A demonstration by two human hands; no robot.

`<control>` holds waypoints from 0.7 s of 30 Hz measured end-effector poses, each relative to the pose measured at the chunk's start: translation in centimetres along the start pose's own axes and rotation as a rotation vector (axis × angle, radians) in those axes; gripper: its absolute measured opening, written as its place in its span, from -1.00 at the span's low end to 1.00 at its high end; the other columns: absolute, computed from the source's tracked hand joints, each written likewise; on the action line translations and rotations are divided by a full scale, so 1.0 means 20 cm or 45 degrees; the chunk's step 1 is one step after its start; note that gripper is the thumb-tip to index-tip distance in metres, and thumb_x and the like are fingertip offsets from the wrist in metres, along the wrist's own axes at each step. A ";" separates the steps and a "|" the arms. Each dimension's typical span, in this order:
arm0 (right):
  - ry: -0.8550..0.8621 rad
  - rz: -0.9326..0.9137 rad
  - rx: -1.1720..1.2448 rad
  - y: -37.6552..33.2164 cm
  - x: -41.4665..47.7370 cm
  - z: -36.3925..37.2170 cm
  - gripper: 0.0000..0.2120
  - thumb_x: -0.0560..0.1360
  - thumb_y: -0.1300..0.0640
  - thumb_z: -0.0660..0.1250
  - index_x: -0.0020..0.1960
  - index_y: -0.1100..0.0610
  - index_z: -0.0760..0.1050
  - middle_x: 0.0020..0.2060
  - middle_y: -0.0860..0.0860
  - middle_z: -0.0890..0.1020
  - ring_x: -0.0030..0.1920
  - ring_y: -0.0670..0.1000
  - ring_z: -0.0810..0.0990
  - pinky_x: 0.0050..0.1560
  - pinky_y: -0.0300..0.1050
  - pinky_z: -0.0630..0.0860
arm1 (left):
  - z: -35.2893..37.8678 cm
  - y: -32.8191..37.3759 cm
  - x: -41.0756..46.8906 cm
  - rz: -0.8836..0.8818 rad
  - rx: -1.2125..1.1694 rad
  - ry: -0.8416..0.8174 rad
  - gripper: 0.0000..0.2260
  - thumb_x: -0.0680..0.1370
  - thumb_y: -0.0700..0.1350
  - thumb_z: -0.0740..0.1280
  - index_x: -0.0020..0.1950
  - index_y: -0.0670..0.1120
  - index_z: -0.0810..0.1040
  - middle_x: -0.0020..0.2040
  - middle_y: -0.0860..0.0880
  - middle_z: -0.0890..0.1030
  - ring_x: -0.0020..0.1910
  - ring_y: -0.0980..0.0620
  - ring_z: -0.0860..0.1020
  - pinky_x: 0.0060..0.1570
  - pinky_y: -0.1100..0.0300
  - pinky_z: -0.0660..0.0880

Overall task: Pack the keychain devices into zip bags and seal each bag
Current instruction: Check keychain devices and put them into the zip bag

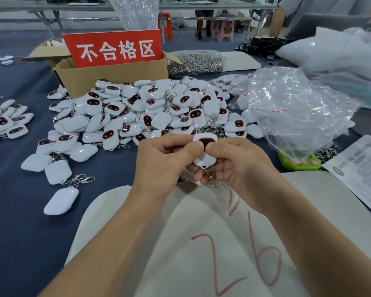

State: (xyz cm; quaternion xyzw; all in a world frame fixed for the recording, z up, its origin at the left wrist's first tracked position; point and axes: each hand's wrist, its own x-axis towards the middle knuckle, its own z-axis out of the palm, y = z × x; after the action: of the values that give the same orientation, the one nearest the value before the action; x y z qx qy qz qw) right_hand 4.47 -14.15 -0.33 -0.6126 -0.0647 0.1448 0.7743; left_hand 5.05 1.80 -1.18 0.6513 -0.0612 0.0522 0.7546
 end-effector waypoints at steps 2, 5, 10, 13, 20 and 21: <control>-0.008 -0.004 -0.004 0.00 0.00 0.00 -0.77 0.49 0.15 0.31 -0.11 0.26 0.70 -0.25 0.28 0.66 -0.28 0.15 0.64 -0.24 -0.08 0.62 | -0.01 0.00 0.00 -0.010 0.003 -0.001 -0.84 0.48 -0.31 0.51 -0.17 -0.06 0.77 -0.30 -0.08 0.71 -0.44 0.06 0.59 -0.41 0.30 0.52; -0.011 0.001 -0.074 0.01 0.01 -0.01 -0.77 0.45 0.16 0.35 -0.12 0.33 0.67 -0.22 0.27 0.68 -0.27 0.13 0.66 -0.21 -0.10 0.63 | 0.00 -0.02 0.01 -0.025 0.032 0.032 -0.89 0.41 -0.25 0.57 -0.19 -0.04 0.78 -0.32 -0.09 0.70 -0.45 0.04 0.58 -0.43 0.27 0.52; -0.064 -0.010 -0.175 0.03 0.01 0.00 -0.78 0.41 0.21 0.40 -0.02 0.34 0.65 -0.16 0.22 0.67 -0.22 0.07 0.64 -0.17 -0.15 0.60 | 0.01 -0.03 0.02 -0.044 0.075 0.134 -0.91 0.28 -0.10 0.59 -0.25 -0.02 0.77 -0.41 -0.01 0.64 -0.48 0.08 0.52 -0.47 0.30 0.46; -0.047 -0.039 -0.151 0.03 0.01 -0.01 -0.72 0.43 0.24 0.39 0.06 0.41 0.62 -0.20 0.20 0.65 -0.23 0.06 0.61 -0.22 -0.16 0.56 | 0.00 -0.04 0.02 -0.057 0.063 0.089 -0.94 0.39 -0.18 0.58 -0.21 -0.02 0.78 -0.35 -0.02 0.69 -0.45 0.11 0.57 -0.46 0.32 0.48; 0.043 -0.101 -0.088 0.03 0.00 0.02 -0.73 0.48 0.26 0.47 -0.01 0.49 0.56 -0.29 0.22 0.58 -0.35 0.03 0.53 -0.31 -0.15 0.46 | 0.00 -0.02 0.01 -0.051 -0.010 0.043 -0.86 0.50 -0.29 0.51 -0.18 -0.07 0.77 -0.35 -0.14 0.69 -0.49 0.07 0.59 -0.46 0.33 0.50; 0.065 -0.105 -0.097 0.02 0.00 0.02 -0.80 0.50 0.29 0.46 -0.04 0.46 0.58 -0.31 0.20 0.59 -0.37 0.02 0.53 -0.32 -0.16 0.46 | 0.00 -0.02 0.01 -0.040 -0.017 0.029 -0.85 0.49 -0.29 0.51 -0.16 -0.05 0.78 -0.34 -0.13 0.69 -0.48 0.07 0.60 -0.45 0.32 0.51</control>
State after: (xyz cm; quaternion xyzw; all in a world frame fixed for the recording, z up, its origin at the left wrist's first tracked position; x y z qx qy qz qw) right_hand 4.25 -13.69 -0.69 -0.6420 -0.0758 0.0946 0.7570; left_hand 5.35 1.67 -1.53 0.6464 -0.0426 0.0472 0.7604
